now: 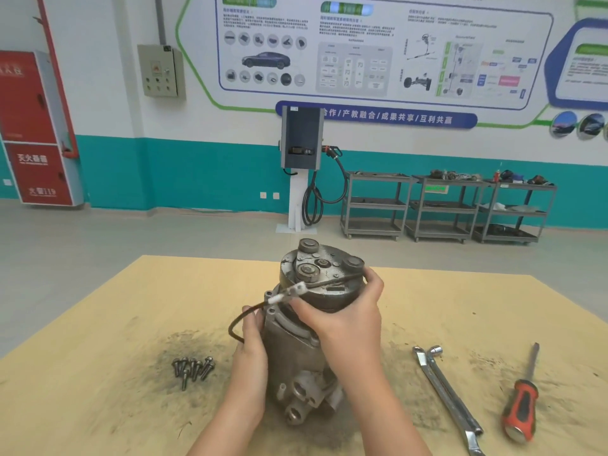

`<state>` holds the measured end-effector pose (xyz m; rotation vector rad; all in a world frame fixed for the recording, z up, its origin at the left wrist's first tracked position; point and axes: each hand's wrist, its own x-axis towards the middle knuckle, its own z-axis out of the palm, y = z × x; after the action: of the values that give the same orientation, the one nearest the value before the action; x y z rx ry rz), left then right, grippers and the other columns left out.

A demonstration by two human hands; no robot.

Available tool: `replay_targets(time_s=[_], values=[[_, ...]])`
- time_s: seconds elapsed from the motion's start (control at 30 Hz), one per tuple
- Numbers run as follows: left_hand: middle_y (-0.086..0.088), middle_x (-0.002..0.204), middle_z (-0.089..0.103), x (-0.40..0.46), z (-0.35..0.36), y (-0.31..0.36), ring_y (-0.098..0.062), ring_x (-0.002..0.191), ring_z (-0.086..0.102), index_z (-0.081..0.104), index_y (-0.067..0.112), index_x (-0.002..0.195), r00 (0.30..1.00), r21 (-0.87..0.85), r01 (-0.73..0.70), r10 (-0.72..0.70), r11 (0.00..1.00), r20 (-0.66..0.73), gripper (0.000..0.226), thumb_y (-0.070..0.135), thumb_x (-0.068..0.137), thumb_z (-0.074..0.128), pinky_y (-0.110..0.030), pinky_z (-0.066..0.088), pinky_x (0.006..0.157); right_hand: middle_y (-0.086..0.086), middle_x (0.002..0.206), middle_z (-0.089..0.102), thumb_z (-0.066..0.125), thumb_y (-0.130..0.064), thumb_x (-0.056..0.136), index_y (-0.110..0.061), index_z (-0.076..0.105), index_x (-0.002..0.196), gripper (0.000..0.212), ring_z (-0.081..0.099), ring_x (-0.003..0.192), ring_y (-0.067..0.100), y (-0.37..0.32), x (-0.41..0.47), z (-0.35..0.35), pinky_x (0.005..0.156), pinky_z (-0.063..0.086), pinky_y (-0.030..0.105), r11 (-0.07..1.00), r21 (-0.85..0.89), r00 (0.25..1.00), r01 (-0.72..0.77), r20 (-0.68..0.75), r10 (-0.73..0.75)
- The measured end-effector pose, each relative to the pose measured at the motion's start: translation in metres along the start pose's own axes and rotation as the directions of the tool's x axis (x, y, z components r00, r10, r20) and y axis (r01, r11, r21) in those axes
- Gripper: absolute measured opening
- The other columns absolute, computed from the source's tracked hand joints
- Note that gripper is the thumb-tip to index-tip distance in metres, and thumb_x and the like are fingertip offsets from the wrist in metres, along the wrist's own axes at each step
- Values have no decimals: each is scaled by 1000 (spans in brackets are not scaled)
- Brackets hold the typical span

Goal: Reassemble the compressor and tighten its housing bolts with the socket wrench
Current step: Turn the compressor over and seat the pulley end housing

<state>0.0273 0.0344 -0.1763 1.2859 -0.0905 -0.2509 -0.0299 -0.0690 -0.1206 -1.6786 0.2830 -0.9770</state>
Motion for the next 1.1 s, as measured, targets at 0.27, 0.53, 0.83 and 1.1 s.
replay_targets(time_s=[0.27, 0.53, 0.83, 1.1], values=[[-4, 134, 62, 22, 6, -14, -14, 117, 57, 53, 15, 138, 974, -305, 201, -156, 931, 166, 67, 60, 101, 21, -31, 46, 85, -23, 110, 61, 86, -59, 37, -45, 31, 121, 101, 60, 94, -15, 0, 28, -25, 72, 49, 6, 997, -76, 991, -17, 131, 27], [-4, 94, 77, 41, 44, 0, -17, 85, 75, 74, 20, 103, 956, -124, 247, -221, 961, 192, 54, 56, 100, 35, -28, 55, 63, -8, 129, 55, 64, -72, 64, -29, 19, 138, 98, 51, 119, 15, -5, 1, -14, 101, 28, 43, 864, -504, 981, -9, -170, -89], [-2, 103, 75, 46, 35, -5, -9, 94, 71, 69, 24, 104, 994, 110, -63, 53, 992, 91, 12, 24, 98, 58, -18, 53, 68, -10, 149, 31, 36, -75, 79, -27, 14, 152, 90, 13, 133, 4, -6, -23, -61, 110, 19, 40, 751, -650, 988, 117, -1, -155], [46, 146, 18, 5, -34, 1, 22, 131, 26, 9, 61, 145, 748, 601, -659, 313, 452, 585, 77, 39, 92, 61, -5, 26, 103, -23, 145, 40, 67, -88, 47, -39, 25, 147, 118, 41, 132, -2, 39, 20, -96, 110, 38, 38, 993, -98, 955, -72, 280, 97]])
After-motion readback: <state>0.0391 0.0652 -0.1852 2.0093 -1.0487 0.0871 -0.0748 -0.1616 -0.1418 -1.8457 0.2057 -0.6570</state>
